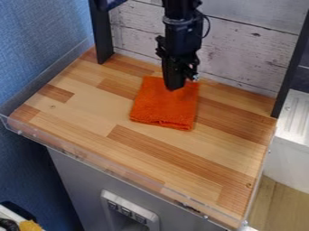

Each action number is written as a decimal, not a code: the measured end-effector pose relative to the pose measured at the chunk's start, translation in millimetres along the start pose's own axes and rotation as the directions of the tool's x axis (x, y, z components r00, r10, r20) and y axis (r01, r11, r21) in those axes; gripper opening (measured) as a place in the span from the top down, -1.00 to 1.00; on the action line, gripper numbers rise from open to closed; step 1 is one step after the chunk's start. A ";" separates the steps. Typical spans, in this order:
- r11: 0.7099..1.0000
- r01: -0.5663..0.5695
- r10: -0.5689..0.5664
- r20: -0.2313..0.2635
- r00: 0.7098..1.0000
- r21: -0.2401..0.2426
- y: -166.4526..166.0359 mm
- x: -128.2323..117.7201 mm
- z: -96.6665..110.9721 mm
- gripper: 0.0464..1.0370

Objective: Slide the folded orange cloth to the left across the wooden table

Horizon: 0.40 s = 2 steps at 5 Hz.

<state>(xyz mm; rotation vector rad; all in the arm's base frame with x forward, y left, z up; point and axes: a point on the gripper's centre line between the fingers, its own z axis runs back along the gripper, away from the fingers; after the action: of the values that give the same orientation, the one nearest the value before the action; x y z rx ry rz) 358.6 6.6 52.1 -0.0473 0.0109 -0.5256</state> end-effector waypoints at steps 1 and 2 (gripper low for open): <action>1.000 0.004 -0.004 -0.021 1.000 0.003 -1.0 -4.2 -6.7 0.97; 1.000 -0.006 0.007 -0.032 0.999 0.019 -0.9 -8.3 -12.7 0.97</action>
<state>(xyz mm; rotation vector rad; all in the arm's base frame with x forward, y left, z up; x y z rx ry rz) 350.7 9.5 39.4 -0.0199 0.0377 -0.5201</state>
